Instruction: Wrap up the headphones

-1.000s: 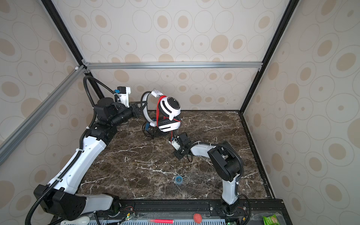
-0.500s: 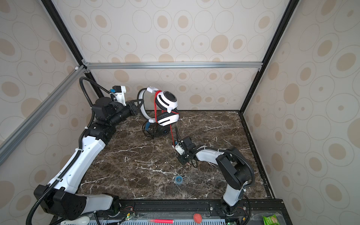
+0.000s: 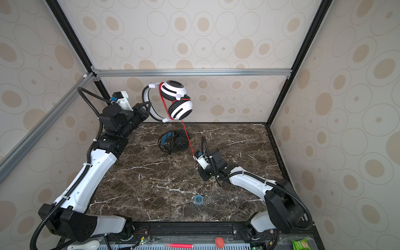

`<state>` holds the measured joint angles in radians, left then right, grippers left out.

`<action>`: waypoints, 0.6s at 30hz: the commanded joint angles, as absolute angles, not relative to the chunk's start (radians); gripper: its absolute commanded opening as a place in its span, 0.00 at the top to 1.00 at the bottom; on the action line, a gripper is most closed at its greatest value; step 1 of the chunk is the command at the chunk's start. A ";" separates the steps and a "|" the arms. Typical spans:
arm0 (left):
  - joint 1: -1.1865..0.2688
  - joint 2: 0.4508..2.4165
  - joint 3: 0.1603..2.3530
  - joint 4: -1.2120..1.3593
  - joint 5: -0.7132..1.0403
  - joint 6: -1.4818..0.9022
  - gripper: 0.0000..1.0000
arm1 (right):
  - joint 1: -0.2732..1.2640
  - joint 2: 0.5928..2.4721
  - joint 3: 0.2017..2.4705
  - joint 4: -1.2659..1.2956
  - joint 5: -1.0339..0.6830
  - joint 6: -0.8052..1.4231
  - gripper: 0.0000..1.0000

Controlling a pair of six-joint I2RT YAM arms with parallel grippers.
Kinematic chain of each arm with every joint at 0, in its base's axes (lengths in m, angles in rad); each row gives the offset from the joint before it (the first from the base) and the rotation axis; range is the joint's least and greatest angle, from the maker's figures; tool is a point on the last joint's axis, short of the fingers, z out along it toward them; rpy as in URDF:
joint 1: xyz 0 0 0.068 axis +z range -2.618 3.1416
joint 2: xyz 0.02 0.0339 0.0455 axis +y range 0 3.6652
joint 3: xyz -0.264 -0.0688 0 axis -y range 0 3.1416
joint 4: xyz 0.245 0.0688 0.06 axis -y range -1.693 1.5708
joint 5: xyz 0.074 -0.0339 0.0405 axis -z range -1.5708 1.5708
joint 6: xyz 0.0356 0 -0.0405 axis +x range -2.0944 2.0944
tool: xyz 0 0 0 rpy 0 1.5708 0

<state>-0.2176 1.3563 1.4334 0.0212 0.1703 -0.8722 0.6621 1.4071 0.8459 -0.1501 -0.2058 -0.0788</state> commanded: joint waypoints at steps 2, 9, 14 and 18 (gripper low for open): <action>-0.206 1.387 1.545 0.139 0.034 -0.973 1.00 | 0.685 1.345 0.822 -0.250 -0.176 -0.104 1.00; -0.218 1.470 1.576 0.109 -0.059 -0.873 1.00 | 0.784 1.234 0.899 -0.443 -0.112 -0.203 1.00; -0.252 1.525 1.569 0.085 -0.144 -0.772 1.00 | 0.873 1.172 0.980 -0.541 -0.074 -0.237 1.00; -0.291 1.565 1.571 0.051 -0.199 -0.677 1.00 | 0.923 1.185 1.102 -0.618 -0.036 -0.289 1.00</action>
